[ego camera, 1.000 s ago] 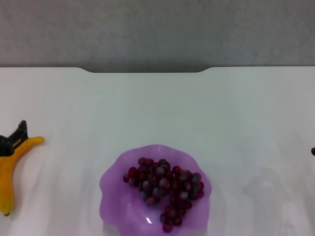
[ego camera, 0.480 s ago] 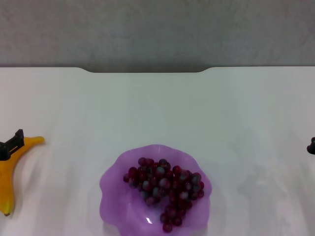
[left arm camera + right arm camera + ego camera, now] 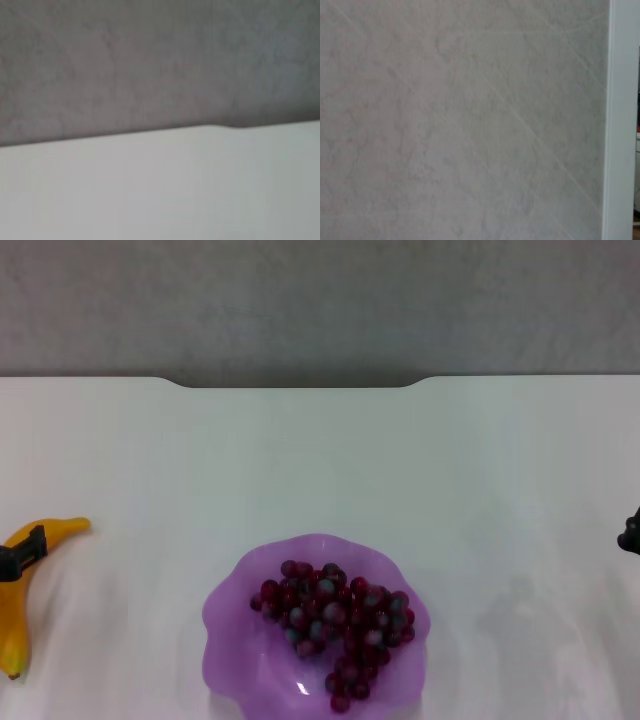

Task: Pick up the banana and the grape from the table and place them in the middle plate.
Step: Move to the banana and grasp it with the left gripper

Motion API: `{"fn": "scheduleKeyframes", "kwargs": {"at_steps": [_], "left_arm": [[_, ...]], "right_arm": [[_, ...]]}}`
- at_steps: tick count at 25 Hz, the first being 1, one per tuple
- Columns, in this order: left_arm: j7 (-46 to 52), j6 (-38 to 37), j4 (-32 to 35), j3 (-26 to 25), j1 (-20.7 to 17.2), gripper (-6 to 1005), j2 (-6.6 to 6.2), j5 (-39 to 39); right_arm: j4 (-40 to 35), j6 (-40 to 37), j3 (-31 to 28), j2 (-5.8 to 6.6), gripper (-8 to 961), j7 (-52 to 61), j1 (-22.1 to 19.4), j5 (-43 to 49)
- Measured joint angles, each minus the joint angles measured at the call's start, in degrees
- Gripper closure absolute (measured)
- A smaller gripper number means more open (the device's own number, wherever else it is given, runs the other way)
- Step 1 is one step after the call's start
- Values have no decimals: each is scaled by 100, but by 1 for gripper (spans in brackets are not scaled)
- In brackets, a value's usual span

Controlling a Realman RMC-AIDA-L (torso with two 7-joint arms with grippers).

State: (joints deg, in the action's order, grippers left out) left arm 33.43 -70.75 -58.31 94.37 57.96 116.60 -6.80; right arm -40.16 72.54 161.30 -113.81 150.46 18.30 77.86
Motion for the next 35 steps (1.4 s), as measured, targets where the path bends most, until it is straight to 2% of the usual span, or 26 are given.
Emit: {"fn": "scheduleKeyframes", "kwargs": {"at_steps": [12,22,35], "left_arm": [[-25,1223,865,177,-250,215,0,113],[-93,1673,1524,286,-581,232,-13,81],[-100,1851,1890,328,-778,255,-24,49]], "right_arm": [[-6,-3,-2,0,932,0,0,0],[-9,-4,15,0,932,0,-2,0],[-9,-4,68,0,932,0,-2,-4]]}}
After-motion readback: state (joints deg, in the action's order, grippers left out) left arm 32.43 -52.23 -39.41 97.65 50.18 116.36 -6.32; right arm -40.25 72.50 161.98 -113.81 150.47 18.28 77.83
